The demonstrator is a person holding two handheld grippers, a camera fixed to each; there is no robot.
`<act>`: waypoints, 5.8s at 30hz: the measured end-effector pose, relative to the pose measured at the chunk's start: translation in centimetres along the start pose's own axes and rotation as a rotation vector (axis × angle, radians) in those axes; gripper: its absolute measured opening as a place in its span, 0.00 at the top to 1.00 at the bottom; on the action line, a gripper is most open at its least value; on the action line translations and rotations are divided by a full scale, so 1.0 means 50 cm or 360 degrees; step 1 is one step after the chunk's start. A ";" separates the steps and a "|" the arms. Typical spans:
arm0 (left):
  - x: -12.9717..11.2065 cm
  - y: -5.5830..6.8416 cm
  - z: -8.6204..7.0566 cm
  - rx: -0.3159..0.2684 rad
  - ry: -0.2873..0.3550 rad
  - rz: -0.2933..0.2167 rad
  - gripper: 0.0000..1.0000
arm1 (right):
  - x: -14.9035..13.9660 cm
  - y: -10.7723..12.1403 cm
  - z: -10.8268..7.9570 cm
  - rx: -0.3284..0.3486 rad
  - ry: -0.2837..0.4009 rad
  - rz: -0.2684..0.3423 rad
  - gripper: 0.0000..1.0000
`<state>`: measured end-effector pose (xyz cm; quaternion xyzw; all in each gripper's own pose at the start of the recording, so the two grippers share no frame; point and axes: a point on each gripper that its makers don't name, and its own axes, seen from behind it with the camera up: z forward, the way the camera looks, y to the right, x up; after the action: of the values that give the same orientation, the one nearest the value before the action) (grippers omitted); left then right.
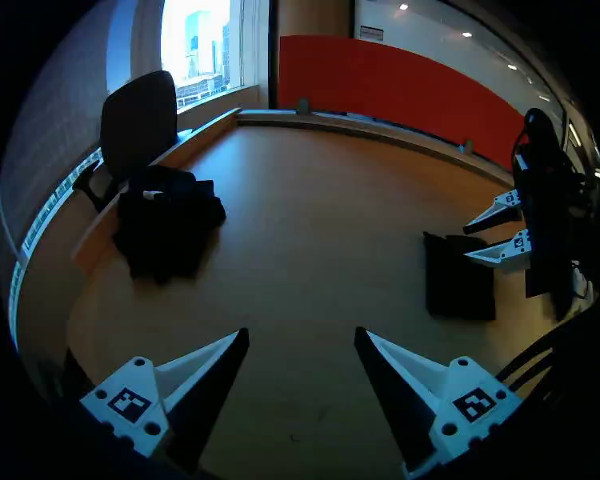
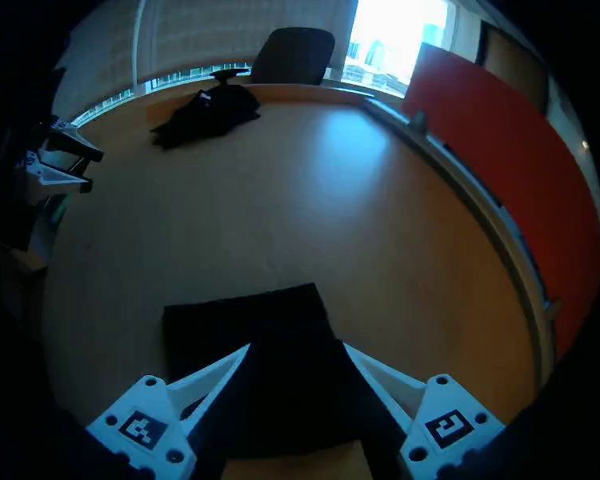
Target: Fold towel
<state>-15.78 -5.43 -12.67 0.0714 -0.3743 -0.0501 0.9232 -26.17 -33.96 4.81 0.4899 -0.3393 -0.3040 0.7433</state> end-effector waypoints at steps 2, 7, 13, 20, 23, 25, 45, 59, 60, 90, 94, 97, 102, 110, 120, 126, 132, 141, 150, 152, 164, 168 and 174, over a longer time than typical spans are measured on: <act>0.001 -0.004 0.000 0.0003 0.0000 -0.0004 0.02 | 0.008 0.009 0.004 -0.0014 0.0003 0.0004 0.30; 0.003 -0.010 0.001 0.0006 0.0001 -0.0008 0.01 | 0.027 0.025 0.007 -0.0034 0.0017 0.0003 0.30; 0.003 -0.009 0.001 0.0005 0.0004 -0.0006 0.02 | 0.038 0.032 0.005 -0.0046 0.0030 -0.0001 0.30; 0.004 -0.006 -0.003 0.0004 0.0007 0.0001 0.02 | 0.042 0.030 -0.005 -0.0045 0.0045 0.0007 0.30; 0.003 -0.005 -0.005 0.0001 0.0008 0.0000 0.02 | 0.038 0.022 -0.014 -0.0043 0.0050 0.0009 0.30; 0.002 -0.003 -0.006 -0.0001 0.0010 -0.0001 0.02 | 0.033 0.014 -0.020 -0.0041 0.0051 0.0011 0.30; 0.008 0.017 -0.012 -0.0027 0.0030 0.0025 0.01 | -0.048 -0.069 -0.084 -0.0038 0.0044 0.0107 0.30; 0.008 0.026 -0.016 -0.0038 0.0036 0.0031 0.02 | -0.103 -0.121 -0.112 -0.0043 0.0024 0.0187 0.30; 0.008 0.027 -0.017 -0.0039 0.0037 0.0032 0.02 | -0.108 -0.125 -0.114 -0.0043 0.0019 0.0192 0.30; -0.003 0.035 -0.017 -0.0055 0.0026 0.0042 0.01 | -0.223 -0.194 -0.114 -0.0017 -0.0118 0.0390 0.52; -0.004 0.034 -0.017 -0.0055 0.0027 0.0041 0.02 | -0.226 -0.196 -0.112 -0.0012 -0.0121 0.0408 0.52; -0.004 0.033 -0.017 -0.0055 0.0026 0.0039 0.02 | -0.227 -0.197 -0.109 -0.0014 -0.0124 0.0412 0.52; -0.006 0.034 -0.018 -0.0057 0.0025 0.0041 0.02 | -0.228 -0.198 -0.103 -0.0015 -0.0129 0.0431 0.55; -0.010 0.034 -0.019 -0.0059 0.0020 0.0043 0.01 | -0.230 -0.193 -0.099 -0.0031 -0.0129 0.0463 0.59; -0.009 0.037 -0.018 -0.0061 0.0022 0.0047 0.02 | -0.231 -0.186 -0.099 -0.0048 -0.0132 0.0474 0.71; -0.010 0.034 -0.019 -0.0058 0.0018 0.0042 0.02 | -0.232 -0.182 -0.099 -0.0047 -0.0133 0.0486 0.74; -0.009 0.032 -0.020 -0.0054 0.0020 0.0040 0.01 | -0.231 -0.179 -0.098 -0.0055 -0.0135 0.0489 0.74; -0.008 0.034 -0.019 -0.0057 0.0019 0.0044 0.02 | -0.232 -0.175 -0.097 -0.0070 -0.0136 0.0499 0.74; -0.007 0.034 -0.019 -0.0057 0.0019 0.0043 0.02 | -0.235 -0.163 -0.102 -0.0106 -0.0131 0.0547 0.75; -0.007 0.034 -0.019 -0.0057 0.0018 0.0043 0.02 | -0.236 -0.161 -0.103 -0.0111 -0.0131 0.0550 0.75; -0.008 0.038 -0.017 -0.0060 0.0016 0.0045 0.02 | -0.233 -0.164 -0.105 -0.0101 -0.0125 0.0548 0.84; -0.007 0.039 -0.018 -0.0060 0.0018 0.0047 0.02 | -0.230 -0.165 -0.103 -0.0090 -0.0115 0.0561 0.94; -0.006 0.038 -0.018 -0.0059 0.0017 0.0047 0.02 | -0.228 -0.167 -0.105 -0.0076 -0.0105 0.0537 0.95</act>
<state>-15.32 -3.43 -13.19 0.0491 -0.3694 -0.0430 0.9270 -29.62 -25.09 -6.88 0.3980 -0.4336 -0.1987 0.7837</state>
